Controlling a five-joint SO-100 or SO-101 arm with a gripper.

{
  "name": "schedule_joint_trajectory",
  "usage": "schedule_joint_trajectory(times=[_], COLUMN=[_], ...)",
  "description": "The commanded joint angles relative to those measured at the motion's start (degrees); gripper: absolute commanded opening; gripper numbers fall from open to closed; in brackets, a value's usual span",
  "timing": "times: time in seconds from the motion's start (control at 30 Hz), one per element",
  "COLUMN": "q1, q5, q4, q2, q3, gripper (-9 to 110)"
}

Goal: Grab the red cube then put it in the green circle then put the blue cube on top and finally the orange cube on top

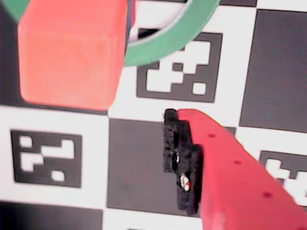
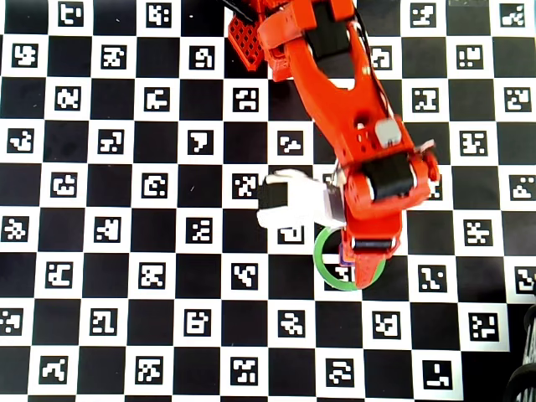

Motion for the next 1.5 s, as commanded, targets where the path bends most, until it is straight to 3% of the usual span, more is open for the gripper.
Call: schedule_joint_trajectory(times=[0.0, 0.37, 0.67, 0.93, 1.47], q1=[2.0, 14.1, 16.5, 17.8, 17.4], q5=[-6.6, -42.4, -70.3, -76.7, -86.0], q4=[-2.8, -26.4, -42.8, -54.1, -31.6], q2=[14.1, 47.5, 69.3, 85.3, 109.0], q3=[5.9, 48.5, 83.1, 106.4, 119.2], gripper=[40, 23, -6, -6, -6])
